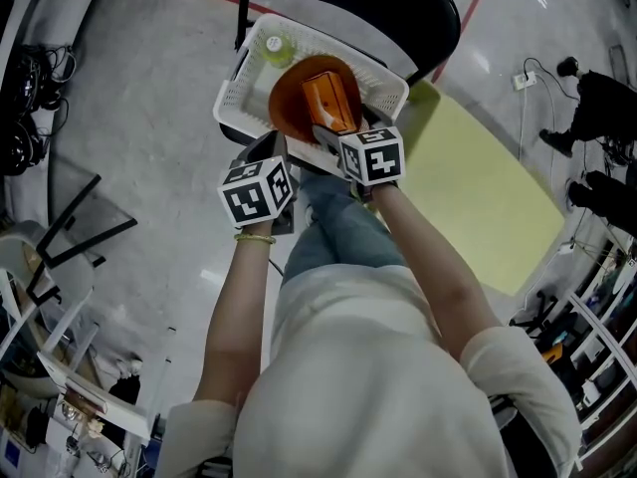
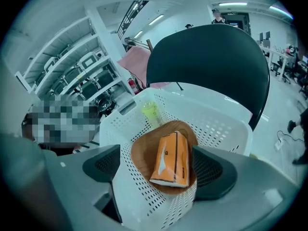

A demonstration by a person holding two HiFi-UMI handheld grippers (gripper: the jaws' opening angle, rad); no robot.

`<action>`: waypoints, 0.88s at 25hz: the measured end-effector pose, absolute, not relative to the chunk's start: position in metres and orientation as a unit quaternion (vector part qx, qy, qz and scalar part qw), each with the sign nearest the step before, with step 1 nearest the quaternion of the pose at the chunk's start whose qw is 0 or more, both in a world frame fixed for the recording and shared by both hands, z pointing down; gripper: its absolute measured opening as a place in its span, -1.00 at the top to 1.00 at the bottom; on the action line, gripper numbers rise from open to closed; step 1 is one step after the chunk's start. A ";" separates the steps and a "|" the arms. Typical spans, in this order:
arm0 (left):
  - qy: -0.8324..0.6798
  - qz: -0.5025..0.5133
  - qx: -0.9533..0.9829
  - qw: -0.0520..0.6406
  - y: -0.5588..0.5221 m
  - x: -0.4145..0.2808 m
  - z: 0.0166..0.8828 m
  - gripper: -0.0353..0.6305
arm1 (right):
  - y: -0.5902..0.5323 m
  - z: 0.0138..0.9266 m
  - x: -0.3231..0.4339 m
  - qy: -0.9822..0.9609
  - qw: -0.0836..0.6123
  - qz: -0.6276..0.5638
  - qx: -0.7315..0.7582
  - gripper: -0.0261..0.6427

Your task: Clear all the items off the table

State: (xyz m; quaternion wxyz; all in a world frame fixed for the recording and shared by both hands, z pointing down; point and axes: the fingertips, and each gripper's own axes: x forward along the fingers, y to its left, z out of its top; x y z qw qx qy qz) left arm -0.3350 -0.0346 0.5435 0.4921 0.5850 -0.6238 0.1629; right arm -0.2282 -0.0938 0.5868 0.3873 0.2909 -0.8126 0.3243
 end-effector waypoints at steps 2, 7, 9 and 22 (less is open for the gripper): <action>-0.624 0.163 0.586 0.491 -0.034 -0.335 0.542 0.87 | -0.094 0.585 -0.229 -0.814 0.385 0.323 0.292 -0.44; -0.625 0.162 0.589 0.486 -0.030 -0.329 0.535 0.87 | -0.089 0.575 -0.227 -0.819 0.379 0.318 0.292 -0.44; -0.625 0.161 0.591 0.484 -0.028 -0.327 0.530 0.87 | -0.088 0.568 -0.226 -0.822 0.373 0.316 0.294 -0.44; -0.623 0.153 0.606 0.471 -0.009 -0.305 0.507 0.87 | -0.066 0.530 -0.212 -0.839 0.342 0.305 0.293 -0.01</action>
